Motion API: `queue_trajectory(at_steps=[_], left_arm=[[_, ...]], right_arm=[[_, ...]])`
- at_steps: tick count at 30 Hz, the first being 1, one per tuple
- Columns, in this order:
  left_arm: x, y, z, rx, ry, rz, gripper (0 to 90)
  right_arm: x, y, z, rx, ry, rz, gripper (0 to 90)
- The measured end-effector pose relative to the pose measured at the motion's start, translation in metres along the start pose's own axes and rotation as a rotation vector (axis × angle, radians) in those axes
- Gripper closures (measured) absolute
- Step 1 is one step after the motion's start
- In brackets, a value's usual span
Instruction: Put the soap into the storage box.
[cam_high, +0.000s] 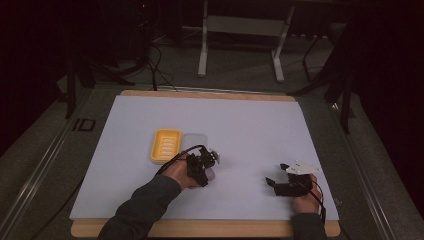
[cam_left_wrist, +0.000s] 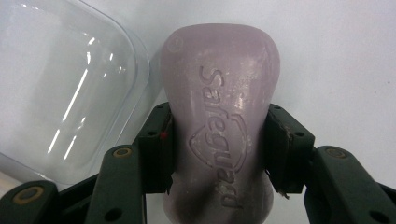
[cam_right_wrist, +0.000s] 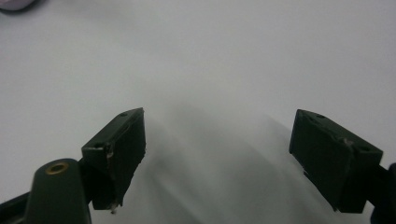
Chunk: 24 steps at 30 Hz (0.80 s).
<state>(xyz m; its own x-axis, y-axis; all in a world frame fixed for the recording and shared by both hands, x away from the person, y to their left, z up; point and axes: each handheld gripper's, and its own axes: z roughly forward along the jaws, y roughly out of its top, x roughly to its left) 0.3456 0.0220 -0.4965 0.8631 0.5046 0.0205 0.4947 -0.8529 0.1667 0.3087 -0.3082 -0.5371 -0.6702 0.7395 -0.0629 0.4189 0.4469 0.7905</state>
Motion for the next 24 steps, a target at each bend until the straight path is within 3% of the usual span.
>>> queue_trajectory(at_steps=[12, 24], left_arm=[[0.002, -0.003, -0.007, -0.020, 0.001, -0.015, 50.0], [0.006, -0.004, -0.017, -0.030, -0.005, -0.006, 50.0]], right_arm=[[0.000, 0.000, 0.000, 0.000, 0.000, -0.001, 18.2], [0.000, 0.000, 0.000, 0.000, 0.000, -0.001, 18.2]])
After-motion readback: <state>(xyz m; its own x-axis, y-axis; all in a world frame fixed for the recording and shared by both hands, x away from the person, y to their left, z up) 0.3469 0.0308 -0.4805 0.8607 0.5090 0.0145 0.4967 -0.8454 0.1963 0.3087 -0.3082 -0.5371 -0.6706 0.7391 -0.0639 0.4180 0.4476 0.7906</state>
